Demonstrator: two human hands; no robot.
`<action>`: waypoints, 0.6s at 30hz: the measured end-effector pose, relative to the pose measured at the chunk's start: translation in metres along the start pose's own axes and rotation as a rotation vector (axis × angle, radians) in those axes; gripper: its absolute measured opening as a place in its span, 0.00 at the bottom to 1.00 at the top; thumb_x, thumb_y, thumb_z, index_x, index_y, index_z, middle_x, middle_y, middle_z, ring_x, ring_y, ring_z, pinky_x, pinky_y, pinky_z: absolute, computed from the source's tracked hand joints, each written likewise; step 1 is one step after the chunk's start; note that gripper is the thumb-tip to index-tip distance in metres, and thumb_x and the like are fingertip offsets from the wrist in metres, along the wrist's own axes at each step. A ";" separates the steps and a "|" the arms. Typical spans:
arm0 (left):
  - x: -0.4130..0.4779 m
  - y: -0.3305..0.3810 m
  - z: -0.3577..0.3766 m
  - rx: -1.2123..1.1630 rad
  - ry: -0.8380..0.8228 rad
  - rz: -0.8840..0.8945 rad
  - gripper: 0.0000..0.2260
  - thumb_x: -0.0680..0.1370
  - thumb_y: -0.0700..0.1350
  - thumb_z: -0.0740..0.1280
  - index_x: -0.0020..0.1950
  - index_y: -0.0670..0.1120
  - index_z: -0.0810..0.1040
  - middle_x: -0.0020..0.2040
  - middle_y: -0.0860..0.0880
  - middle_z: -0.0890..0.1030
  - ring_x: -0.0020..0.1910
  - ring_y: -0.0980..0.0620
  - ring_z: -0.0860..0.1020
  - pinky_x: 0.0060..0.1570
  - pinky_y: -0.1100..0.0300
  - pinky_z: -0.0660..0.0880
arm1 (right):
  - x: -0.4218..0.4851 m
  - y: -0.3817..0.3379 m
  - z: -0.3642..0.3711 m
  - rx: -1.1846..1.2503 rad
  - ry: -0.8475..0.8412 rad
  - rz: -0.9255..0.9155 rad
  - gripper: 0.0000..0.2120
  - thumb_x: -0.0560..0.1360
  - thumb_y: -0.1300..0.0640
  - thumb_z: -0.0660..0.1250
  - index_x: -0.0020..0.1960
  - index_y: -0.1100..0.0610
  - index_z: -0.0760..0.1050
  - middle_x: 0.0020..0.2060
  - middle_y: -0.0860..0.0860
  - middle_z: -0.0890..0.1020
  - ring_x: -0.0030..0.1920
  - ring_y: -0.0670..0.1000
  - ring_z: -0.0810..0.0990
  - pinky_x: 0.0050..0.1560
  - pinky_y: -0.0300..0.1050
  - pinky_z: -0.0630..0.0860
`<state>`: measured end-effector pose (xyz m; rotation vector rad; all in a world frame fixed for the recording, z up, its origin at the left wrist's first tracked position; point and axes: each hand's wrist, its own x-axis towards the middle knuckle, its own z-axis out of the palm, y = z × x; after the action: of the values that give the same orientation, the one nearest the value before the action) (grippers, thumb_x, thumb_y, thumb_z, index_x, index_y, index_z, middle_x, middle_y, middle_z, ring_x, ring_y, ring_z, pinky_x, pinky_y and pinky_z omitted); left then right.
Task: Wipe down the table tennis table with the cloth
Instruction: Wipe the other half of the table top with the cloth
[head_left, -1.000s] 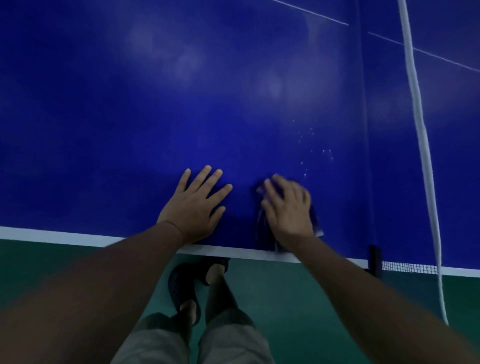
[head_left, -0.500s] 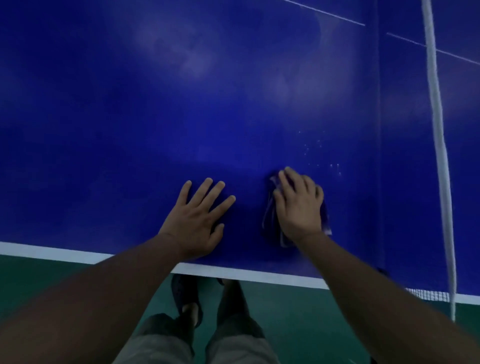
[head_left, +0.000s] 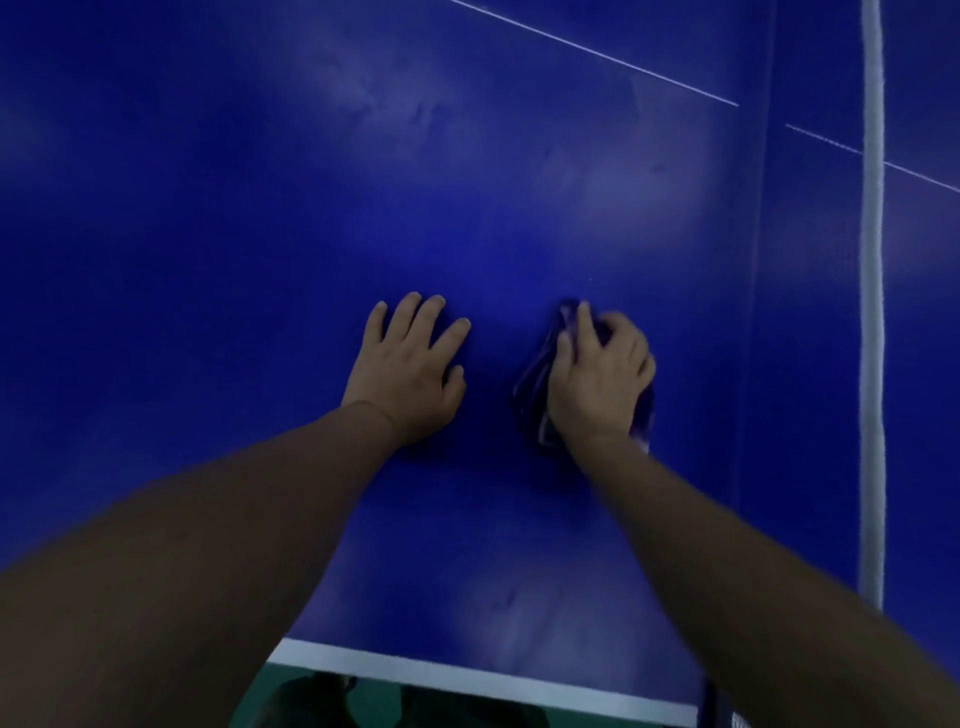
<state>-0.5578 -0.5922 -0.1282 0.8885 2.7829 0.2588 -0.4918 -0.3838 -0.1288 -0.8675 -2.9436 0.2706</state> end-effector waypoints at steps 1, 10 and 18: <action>0.009 0.002 -0.001 0.000 0.007 -0.010 0.25 0.81 0.56 0.55 0.78 0.51 0.64 0.78 0.43 0.61 0.78 0.41 0.55 0.76 0.38 0.51 | 0.030 -0.003 0.001 0.007 -0.006 0.000 0.24 0.84 0.46 0.56 0.77 0.52 0.68 0.70 0.57 0.69 0.72 0.60 0.64 0.73 0.63 0.57; 0.063 0.016 -0.009 0.003 0.039 -0.102 0.26 0.80 0.55 0.55 0.77 0.49 0.66 0.77 0.42 0.64 0.77 0.40 0.59 0.74 0.37 0.54 | -0.027 0.019 0.000 0.048 -0.065 -0.643 0.21 0.82 0.46 0.58 0.72 0.51 0.73 0.62 0.53 0.74 0.62 0.58 0.73 0.67 0.61 0.65; 0.128 0.021 -0.016 0.027 0.074 -0.066 0.25 0.81 0.53 0.58 0.77 0.48 0.66 0.77 0.41 0.64 0.76 0.39 0.60 0.75 0.38 0.54 | 0.146 -0.001 0.006 0.003 -0.007 -0.094 0.23 0.83 0.45 0.55 0.76 0.49 0.69 0.69 0.55 0.71 0.70 0.58 0.66 0.71 0.61 0.58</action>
<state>-0.6521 -0.5019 -0.1268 0.8068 2.8844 0.2482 -0.6157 -0.3062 -0.1335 -0.7270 -2.9788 0.2730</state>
